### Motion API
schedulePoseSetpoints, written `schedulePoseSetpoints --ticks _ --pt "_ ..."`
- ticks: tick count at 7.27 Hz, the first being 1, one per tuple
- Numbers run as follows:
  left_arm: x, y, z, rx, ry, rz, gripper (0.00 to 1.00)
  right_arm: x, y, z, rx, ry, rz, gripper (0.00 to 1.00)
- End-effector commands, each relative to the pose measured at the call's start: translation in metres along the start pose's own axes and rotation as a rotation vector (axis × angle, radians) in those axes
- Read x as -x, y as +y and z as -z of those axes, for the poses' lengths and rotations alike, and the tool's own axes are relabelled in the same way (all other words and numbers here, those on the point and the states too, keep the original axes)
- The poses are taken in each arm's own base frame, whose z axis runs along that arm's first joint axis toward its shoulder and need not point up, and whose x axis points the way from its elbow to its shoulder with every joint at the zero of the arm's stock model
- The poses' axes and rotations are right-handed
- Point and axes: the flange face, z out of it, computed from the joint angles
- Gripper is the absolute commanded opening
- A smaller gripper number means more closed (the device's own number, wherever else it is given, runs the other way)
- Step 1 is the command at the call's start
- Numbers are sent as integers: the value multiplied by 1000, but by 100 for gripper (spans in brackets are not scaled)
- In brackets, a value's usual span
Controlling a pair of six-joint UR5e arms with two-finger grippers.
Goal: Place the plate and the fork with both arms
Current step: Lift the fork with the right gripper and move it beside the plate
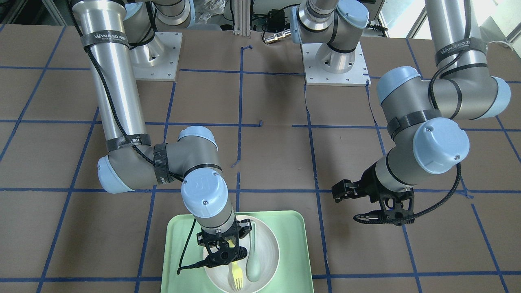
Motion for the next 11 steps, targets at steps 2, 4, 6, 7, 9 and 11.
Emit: schedulePoseSetpoints --ticks 2,4,6,7,9,11 --pt "1 0 1 -2 -1 0 100 2 -5 39 -54 -1 -56 0" --pt "1 -2 1 -16 -2 0 100 -40 -4 48 -18 13 -116 0" --pt "3 -7 -6 -24 -1 0 100 -122 -10 37 13 32 -162 0" --pt "3 -7 -6 -24 -1 1 100 -123 -10 25 27 35 -183 0" --pt "3 0 -22 6 5 8 100 -123 -10 8 48 15 -277 0" --pt "4 1 -34 -51 3 11 100 -121 -9 5 53 -11 -240 0"
